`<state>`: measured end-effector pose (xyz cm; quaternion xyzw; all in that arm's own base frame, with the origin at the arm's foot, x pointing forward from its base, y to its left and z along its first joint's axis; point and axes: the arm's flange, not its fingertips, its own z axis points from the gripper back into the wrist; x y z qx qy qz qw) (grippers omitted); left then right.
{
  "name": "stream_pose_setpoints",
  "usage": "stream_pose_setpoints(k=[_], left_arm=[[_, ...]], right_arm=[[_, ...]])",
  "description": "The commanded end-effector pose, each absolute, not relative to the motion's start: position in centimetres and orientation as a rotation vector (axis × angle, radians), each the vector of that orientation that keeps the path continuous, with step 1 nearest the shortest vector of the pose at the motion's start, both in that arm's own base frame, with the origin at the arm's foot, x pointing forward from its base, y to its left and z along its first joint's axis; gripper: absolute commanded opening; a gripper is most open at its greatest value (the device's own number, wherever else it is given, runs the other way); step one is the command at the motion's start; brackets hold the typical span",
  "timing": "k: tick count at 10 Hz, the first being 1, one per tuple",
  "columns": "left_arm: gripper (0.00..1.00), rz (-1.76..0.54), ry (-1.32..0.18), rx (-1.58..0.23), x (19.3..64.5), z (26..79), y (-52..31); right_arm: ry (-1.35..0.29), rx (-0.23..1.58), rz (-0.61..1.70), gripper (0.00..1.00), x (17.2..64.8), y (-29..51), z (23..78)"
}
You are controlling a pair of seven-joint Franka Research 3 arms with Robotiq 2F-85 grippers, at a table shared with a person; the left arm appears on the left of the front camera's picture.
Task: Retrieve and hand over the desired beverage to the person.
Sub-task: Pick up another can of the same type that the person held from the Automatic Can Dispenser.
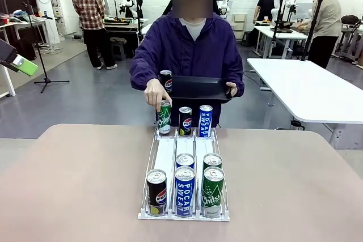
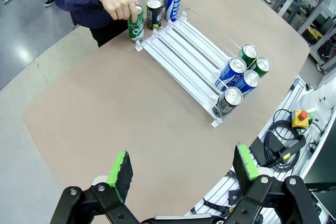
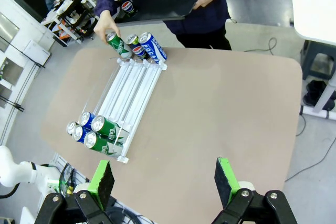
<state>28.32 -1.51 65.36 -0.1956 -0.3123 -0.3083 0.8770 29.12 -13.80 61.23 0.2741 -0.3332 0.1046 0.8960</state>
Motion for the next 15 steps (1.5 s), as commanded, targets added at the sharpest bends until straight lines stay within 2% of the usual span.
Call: stream_pose_setpoints(k=[1,12,14,15], left_arm=[[1.0,-0.642,-0.644,-0.41,28.4,65.4,-1.5],[1.0,-0.642,-0.644,-0.41,28.4,65.4,-1.5],[1.0,-0.642,-0.644,-0.41,28.4,65.4,-1.5],[1.0,-0.642,-0.644,-0.41,28.4,65.4,-1.5]], right_arm=[[-0.704,0.601,0.238,1.0,29.4,-13.8,61.2],[-0.691,0.568,0.217,1.0,29.1,-13.8,61.2],[-0.439,0.395,0.322,1.0,32.5,-5.5,61.5],[-0.321,0.338,0.278,1.0,33.9,-1.0,61.5]])
